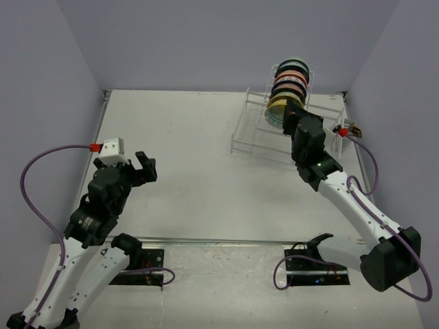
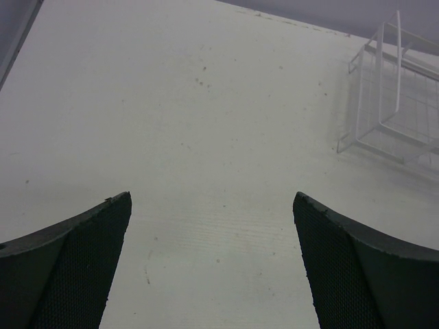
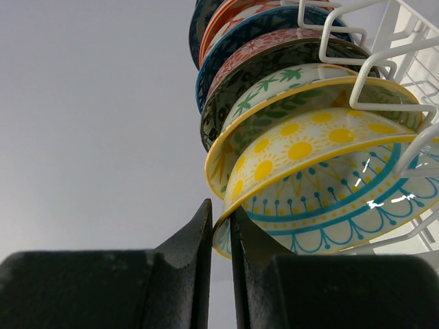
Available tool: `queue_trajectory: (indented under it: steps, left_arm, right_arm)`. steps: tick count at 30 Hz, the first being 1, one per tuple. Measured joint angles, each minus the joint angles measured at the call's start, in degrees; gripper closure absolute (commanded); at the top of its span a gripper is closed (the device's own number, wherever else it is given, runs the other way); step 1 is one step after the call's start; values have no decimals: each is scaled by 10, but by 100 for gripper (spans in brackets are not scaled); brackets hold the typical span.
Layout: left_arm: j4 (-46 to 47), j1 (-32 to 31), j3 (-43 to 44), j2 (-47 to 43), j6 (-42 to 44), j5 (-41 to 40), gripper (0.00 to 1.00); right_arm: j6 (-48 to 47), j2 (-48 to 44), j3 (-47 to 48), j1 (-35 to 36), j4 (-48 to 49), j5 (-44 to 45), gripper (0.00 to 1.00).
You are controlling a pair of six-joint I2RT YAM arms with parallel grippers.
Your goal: Unload the bowls from the dish rack
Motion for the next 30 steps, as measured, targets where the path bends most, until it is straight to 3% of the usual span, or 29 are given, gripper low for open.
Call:
queue_trajectory:
  steps: [12,30]
  left_arm:
    - [0,0,0,-4,0,0,0]
    - [0,0,0,-2,0,0,0]
  right_arm:
    - [-35,-30,-45,0,75,-17,100]
    - [-72,-63,-54,-12,90,-44,100]
